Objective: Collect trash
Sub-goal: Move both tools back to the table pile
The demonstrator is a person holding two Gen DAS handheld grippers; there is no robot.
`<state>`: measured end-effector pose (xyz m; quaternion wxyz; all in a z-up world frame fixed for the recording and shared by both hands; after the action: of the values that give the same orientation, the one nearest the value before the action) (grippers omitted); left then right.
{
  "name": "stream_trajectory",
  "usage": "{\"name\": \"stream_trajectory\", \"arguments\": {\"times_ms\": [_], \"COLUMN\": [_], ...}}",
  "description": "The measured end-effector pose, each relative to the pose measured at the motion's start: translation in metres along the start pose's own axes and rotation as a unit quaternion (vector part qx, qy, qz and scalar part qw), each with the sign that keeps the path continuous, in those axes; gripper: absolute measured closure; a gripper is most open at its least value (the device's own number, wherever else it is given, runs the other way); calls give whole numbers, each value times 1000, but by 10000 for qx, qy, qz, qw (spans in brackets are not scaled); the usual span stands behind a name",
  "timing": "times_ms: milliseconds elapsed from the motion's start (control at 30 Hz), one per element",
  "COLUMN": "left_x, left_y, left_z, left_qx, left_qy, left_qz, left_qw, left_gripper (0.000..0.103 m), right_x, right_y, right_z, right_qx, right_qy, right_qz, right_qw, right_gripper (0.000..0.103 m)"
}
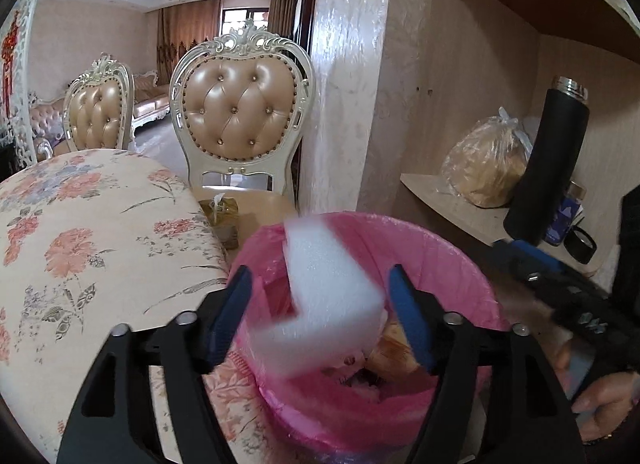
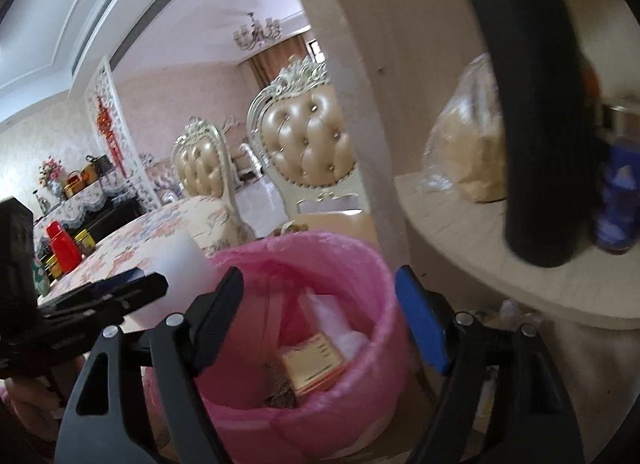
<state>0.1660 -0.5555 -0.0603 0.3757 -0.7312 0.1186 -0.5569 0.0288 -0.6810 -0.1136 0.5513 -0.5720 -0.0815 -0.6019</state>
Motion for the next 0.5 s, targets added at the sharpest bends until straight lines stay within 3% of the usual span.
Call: {"name": "stream_trajectory", "arguments": {"times_ms": [67, 233, 500], "left_x": [-3, -16, -61], "left_y": [-2, -32, -114], "left_z": [3, 23, 91], "left_qx": [69, 341, 1165], "left_qy": [-74, -264, -715], "left_qz": [-46, -153, -312], "left_qw": [9999, 9990, 9901], "left_gripper": [23, 17, 14], "right_x": [-1, -4, -12], "right_y": [-7, -19, -24], "right_z": [-3, 8, 86], "right_qx": [-12, -5, 539], "right_qy": [49, -60, -542], "right_qz": [-45, -66, 45], "right_qw": [10000, 10000, 9971], "right_gripper": [27, 27, 27]}}
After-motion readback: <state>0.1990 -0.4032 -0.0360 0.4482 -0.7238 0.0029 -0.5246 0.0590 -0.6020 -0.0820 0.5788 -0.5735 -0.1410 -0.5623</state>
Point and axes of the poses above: each gripper's, at about its wrist camera, not at the fingertips, and y roughly the way its jaws point, z to its left, x to its top, the point moved 4 cm from there along y, roughly the way its jaws point, and after that the axes turned 11 degrees about z, right-handed, at the moved point
